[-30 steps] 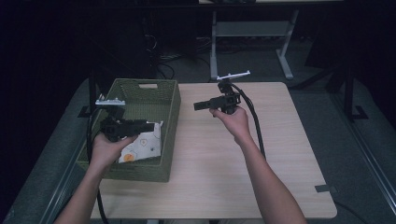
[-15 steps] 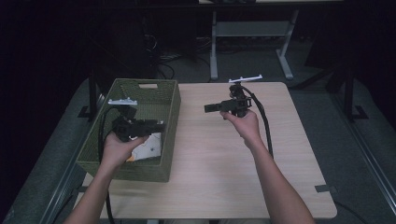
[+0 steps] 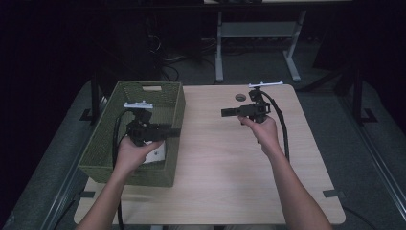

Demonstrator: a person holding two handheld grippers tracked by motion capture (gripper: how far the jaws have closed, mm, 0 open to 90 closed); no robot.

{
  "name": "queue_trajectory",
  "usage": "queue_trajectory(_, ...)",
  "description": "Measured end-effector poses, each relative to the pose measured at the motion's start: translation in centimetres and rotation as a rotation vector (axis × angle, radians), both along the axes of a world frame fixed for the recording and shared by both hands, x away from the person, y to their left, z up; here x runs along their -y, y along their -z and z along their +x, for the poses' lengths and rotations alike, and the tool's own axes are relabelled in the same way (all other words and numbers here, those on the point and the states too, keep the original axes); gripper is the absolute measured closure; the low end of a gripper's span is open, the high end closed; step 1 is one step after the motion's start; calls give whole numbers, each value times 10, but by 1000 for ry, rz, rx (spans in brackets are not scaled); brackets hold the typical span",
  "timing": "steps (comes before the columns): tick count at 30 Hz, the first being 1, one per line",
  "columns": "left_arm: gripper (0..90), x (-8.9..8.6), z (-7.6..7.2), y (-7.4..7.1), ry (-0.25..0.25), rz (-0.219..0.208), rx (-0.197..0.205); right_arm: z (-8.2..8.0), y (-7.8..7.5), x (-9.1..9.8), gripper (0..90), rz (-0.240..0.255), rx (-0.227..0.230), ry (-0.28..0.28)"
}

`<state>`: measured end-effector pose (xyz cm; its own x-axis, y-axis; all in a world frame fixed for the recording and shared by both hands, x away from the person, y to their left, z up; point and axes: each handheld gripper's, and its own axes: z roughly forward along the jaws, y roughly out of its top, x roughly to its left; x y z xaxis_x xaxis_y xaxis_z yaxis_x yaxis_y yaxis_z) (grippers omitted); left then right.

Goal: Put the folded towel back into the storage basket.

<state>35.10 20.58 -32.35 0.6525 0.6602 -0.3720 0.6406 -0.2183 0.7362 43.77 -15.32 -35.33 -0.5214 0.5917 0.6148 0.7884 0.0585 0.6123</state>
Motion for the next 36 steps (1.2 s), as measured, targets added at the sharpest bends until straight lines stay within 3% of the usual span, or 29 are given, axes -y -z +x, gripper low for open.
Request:
queue_trajectory(20, 352, 43, -1, 6, 46, -9, -21, -12, 18, 56, 326, 31, -16, 64)
queue_trajectory(25, 345, 53, -2, 8, 57, -28, -27, -15, 23, 68, 320, 31, -21, 72)
queue_trajectory(36, 335, 86, -5, 17, 95, -27, -39, -26, 35, 97, 314, 31, -29, 98)
